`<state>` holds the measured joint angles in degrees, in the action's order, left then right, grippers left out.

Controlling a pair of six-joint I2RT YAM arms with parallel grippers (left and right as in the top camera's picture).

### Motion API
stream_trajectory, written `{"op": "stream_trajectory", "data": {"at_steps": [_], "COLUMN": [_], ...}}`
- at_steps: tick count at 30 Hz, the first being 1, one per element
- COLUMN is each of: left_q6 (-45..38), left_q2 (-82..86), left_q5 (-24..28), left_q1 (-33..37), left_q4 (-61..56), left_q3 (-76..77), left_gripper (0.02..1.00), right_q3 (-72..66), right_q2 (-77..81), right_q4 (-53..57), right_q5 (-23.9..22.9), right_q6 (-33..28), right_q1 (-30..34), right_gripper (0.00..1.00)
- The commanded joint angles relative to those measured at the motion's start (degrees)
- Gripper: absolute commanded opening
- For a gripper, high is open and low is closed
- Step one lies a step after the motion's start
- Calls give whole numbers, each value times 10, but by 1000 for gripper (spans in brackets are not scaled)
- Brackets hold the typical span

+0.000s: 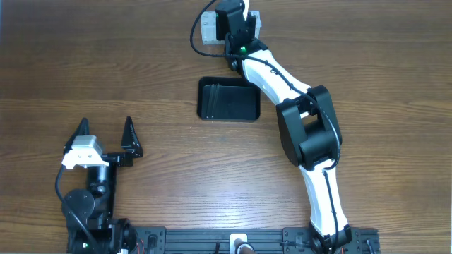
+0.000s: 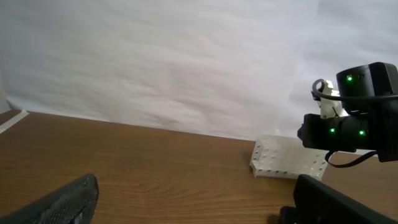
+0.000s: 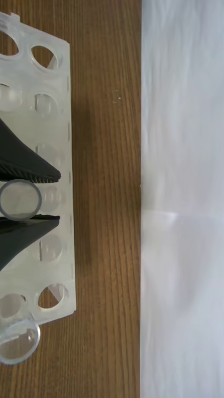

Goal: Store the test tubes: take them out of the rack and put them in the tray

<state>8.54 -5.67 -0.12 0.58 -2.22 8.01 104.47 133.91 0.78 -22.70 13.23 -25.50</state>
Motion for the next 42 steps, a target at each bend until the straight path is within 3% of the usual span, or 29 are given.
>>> {"op": "stream_trajectory", "data": {"at_steps": [1,9,19,23,28,31,34,39,42], "left_q6": [-8,-8,-8,-8,-8,-8,-8,-8,-8], "left_q2": [4,4,4,4,4,4,4,4,4], "left_q5": [8,8,8,8,8,8,8,8,8], "left_q1": [3,3,3,3,3,3,3,3,3], "left_q4": [-2,-2,-2,-2,-2,-2,-2,-2,-2], "left_q3": [-5,-5,-5,-5,-5,-5,-5,-5,-5], "left_gripper": [998,998,998,998,998,998,998,998,998], "right_q3": [15,16,16,16,16,16,14,8,7], "right_q2": [12,-30,-193,-257,-301,-302,-287,-240,-208], "right_q4": [-11,-11,-10,41,212,326,424,508,520], "right_q5": [-12,-29,-59,-63,-62,-29,34,141,164], "right_q6": [-13,-25,-71,-70,19,89,138,161,170], "right_q1": [-3,-15,-37,-49,-64,-65,-58,-45,-40], "right_gripper": [154,130,132,134,132,128,115,99,95]}}
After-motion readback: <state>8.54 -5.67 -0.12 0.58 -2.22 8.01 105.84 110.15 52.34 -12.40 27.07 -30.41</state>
